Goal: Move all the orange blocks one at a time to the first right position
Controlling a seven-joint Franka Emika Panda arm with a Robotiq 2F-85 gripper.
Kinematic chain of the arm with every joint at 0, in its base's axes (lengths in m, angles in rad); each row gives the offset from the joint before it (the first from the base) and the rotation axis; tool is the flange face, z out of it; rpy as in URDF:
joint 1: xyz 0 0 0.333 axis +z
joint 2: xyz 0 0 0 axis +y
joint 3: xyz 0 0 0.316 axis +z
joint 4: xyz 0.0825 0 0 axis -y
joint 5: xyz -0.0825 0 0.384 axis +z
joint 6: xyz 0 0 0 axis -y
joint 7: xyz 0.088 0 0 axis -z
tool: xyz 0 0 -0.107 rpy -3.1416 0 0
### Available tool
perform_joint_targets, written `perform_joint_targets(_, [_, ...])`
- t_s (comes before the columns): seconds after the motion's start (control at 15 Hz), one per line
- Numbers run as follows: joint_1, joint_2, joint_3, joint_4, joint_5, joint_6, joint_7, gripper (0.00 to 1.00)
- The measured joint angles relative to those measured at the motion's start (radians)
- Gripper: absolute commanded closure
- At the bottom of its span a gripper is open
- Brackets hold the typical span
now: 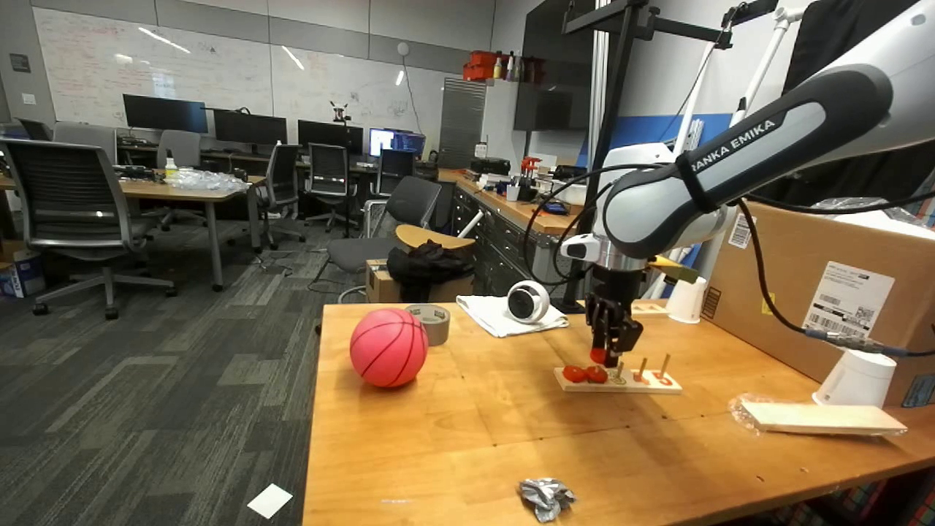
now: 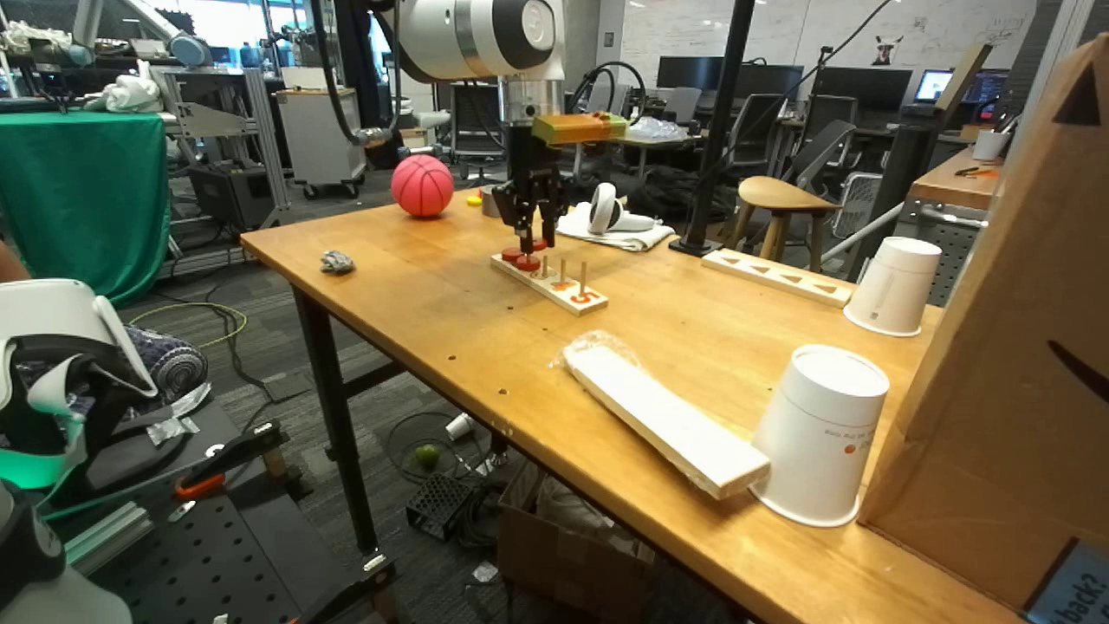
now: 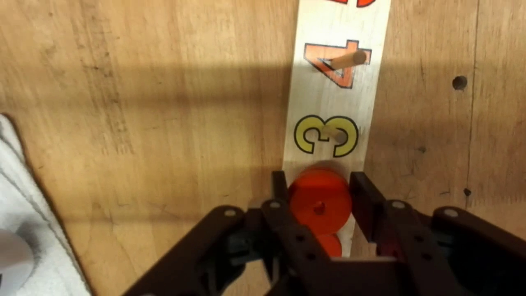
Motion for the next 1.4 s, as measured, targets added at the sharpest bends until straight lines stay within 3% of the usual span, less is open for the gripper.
perform_joint_targets(0.67, [-0.045, -0.033, -0.103, 0.036, -0.041, -0.11, 0.142, 0.77])
perform_joint_targets(1.4, [-0.051, -0.09, -0.108, 0.002, -0.048, -0.194, 0.224, 0.76])
